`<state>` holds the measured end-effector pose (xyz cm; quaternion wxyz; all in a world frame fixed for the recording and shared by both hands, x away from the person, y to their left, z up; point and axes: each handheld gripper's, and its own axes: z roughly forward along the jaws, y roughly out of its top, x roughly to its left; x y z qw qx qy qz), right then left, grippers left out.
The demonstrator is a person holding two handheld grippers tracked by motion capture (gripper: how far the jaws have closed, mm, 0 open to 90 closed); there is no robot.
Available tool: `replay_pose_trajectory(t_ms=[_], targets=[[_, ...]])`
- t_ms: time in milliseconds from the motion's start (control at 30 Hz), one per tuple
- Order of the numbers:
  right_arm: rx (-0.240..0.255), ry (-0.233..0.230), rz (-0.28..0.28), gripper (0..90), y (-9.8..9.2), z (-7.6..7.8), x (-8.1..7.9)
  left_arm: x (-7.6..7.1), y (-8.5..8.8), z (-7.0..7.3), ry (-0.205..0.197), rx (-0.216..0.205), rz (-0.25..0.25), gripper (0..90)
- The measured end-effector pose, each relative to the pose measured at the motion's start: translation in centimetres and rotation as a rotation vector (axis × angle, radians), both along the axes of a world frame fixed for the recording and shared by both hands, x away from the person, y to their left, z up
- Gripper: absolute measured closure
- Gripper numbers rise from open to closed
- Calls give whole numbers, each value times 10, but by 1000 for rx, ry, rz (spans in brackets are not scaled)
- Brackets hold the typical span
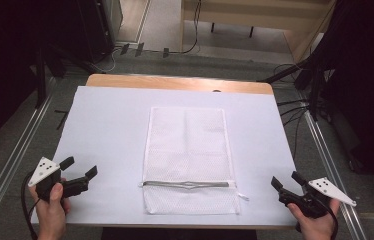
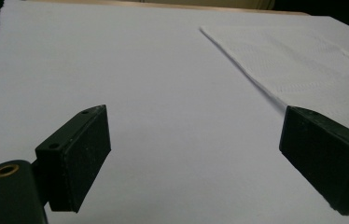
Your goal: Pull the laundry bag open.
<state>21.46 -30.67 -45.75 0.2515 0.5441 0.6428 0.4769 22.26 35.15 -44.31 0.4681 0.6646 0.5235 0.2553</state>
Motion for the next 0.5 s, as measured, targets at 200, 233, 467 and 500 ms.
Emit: replay_pose_trajectory(t_ms=[200,233,467,500], targets=[[-6,-3,-14,197,-5,-2,1,0,4,-2,6,-11,5,88],[-8,3,-20,197,-4,-2,1,1,2,-2,9,-9,3,89],[-25,12,-19,198,-2,-4,2,4,-4,-6,35,29,-10,88],[-28,17,-27,198,-2,-4,2,5,-4,-7,45,37,-7,89]])
